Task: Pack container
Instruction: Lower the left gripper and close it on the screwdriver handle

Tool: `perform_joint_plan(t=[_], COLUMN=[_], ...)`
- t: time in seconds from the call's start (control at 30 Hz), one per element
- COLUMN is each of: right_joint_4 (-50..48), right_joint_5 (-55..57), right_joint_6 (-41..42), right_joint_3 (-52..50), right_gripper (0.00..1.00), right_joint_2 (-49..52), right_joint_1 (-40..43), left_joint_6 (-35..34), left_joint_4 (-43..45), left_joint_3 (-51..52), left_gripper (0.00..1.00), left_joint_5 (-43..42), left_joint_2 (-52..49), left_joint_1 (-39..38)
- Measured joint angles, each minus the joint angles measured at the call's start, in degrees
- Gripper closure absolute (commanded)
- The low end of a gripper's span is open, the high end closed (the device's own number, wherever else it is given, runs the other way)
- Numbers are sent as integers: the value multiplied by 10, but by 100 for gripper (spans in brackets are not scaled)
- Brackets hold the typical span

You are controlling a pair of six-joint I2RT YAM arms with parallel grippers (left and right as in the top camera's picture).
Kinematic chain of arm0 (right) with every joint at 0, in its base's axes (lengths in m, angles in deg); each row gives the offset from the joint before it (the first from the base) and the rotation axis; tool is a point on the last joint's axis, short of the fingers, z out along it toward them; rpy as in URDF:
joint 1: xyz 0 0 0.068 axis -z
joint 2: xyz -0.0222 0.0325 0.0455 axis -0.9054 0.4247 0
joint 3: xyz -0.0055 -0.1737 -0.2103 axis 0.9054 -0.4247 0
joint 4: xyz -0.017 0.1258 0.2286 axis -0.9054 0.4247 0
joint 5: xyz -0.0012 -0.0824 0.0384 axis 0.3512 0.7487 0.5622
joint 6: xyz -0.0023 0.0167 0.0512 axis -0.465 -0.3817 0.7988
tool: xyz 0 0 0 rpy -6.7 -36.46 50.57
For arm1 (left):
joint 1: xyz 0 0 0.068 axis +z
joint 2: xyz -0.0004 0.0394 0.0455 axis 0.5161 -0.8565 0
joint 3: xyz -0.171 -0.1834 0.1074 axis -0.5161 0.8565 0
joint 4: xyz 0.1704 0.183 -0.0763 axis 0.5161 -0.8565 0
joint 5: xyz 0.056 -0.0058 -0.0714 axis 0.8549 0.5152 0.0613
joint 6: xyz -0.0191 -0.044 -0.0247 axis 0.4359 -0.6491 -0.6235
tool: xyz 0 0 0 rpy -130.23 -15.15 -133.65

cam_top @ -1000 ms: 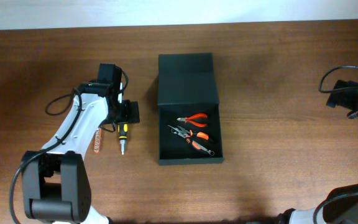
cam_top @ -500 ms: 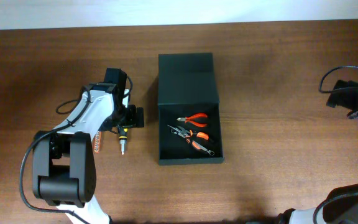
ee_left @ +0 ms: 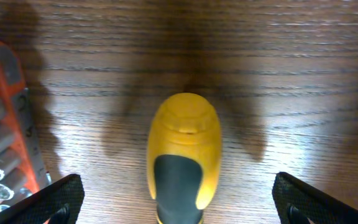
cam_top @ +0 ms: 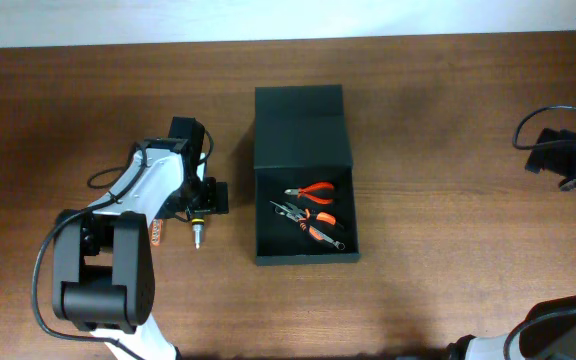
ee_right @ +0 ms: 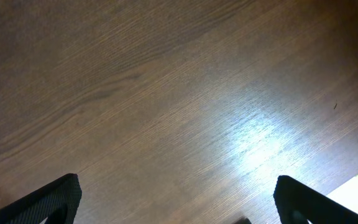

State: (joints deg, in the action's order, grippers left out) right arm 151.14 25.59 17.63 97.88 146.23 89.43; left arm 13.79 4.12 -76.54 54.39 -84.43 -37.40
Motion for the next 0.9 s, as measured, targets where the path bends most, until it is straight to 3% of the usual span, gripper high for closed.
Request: perform_joint_plan(t=[0.9], right_joint_4=[0], right_joint_5=[0], right_joint_6=[0], right_joint_3=[0], right_gripper=[1], right_joint_2=[0], right_joint_1=[0], left_joint_6=[-3], left_joint_4=[37], left_joint_3=[20], left_gripper=[1], left_joint_5=[8], left_joint_2=[0], left_joint_1=[0])
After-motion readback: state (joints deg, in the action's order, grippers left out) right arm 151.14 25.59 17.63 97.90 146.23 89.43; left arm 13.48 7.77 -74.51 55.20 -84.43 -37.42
